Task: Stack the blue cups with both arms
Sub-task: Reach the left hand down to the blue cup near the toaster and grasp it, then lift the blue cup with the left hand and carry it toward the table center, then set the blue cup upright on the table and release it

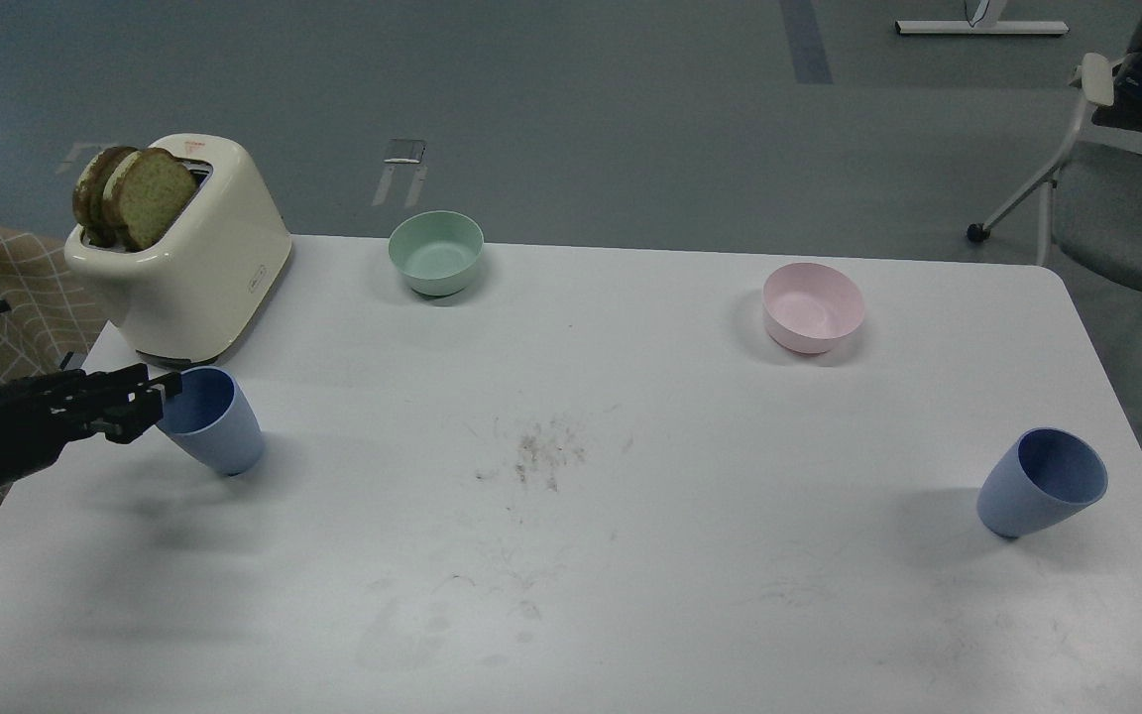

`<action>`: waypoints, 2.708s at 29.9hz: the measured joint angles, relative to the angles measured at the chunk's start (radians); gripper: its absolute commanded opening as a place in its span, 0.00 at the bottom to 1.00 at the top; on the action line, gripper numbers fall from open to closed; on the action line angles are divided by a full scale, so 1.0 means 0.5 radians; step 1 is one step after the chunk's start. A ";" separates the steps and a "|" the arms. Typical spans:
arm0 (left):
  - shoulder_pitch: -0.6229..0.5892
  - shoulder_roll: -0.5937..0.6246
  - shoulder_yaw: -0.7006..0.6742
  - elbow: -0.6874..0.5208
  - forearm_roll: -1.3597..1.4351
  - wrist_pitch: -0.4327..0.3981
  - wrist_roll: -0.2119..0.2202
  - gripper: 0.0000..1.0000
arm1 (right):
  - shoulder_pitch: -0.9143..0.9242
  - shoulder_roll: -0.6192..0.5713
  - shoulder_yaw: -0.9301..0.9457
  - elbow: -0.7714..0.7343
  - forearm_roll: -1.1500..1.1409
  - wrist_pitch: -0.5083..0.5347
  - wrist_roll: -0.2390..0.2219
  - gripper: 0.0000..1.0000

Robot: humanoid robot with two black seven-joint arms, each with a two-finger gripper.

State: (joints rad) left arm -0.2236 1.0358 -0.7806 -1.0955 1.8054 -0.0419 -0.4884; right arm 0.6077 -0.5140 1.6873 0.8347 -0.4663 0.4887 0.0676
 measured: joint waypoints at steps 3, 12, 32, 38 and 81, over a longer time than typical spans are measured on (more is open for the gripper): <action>0.000 0.000 0.000 0.000 0.002 0.001 0.000 0.00 | 0.000 0.000 0.000 0.000 0.000 0.000 0.000 1.00; -0.016 -0.001 -0.005 -0.027 -0.003 0.001 -0.001 0.00 | -0.004 -0.003 0.000 -0.001 0.000 0.000 0.000 1.00; -0.581 0.139 -0.004 -0.477 0.021 -0.180 -0.001 0.00 | -0.097 -0.022 0.051 0.002 0.001 0.000 0.000 1.00; -1.015 -0.255 0.241 -0.499 0.239 -0.437 -0.002 0.00 | -0.227 -0.067 0.141 0.011 0.003 0.000 0.000 1.00; -1.329 -1.164 0.818 -0.109 0.666 -0.447 -0.001 0.80 | -0.383 -0.117 0.189 0.047 0.000 0.000 0.000 1.00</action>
State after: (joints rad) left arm -0.8883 0.4536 -0.3717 -1.1500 2.1383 -0.2653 -0.4888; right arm 0.4161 -0.5726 1.7821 0.8581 -0.4661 0.4887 0.0675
